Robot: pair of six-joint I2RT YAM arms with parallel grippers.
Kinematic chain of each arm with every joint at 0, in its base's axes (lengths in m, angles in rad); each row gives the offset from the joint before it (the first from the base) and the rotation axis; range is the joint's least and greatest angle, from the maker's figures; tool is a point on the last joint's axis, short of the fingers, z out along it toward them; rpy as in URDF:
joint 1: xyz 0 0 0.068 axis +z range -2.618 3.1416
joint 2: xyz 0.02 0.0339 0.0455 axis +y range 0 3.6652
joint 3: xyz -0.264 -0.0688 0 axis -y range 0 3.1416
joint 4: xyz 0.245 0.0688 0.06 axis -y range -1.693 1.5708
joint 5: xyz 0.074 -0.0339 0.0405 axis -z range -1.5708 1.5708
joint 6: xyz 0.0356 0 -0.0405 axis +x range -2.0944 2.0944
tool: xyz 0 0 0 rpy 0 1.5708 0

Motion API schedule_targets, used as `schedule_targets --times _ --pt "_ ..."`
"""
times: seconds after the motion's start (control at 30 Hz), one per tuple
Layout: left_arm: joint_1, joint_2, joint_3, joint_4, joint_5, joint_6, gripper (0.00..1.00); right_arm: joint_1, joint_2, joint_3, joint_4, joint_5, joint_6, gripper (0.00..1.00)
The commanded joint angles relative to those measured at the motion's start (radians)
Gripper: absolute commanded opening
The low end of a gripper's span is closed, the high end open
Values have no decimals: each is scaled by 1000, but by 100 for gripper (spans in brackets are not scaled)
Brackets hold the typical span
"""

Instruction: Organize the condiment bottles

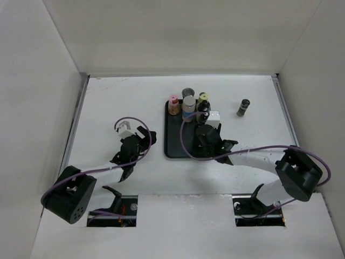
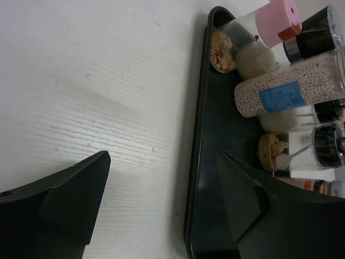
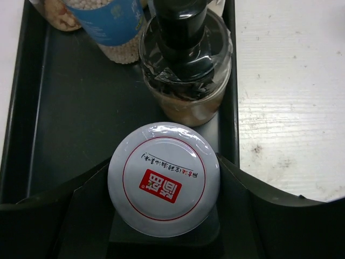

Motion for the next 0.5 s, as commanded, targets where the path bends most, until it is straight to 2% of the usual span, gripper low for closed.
schedule_targets --times 0.0,0.3,0.47 --pt "4 -4 13 52 9 -9 79 -14 24 63 163 42 -33 63" --pt "3 -4 13 55 6 -9 79 -41 100 91 175 110 -88 65" --pt "6 2 14 58 10 -10 79 -38 115 89 168 122 -97 70"
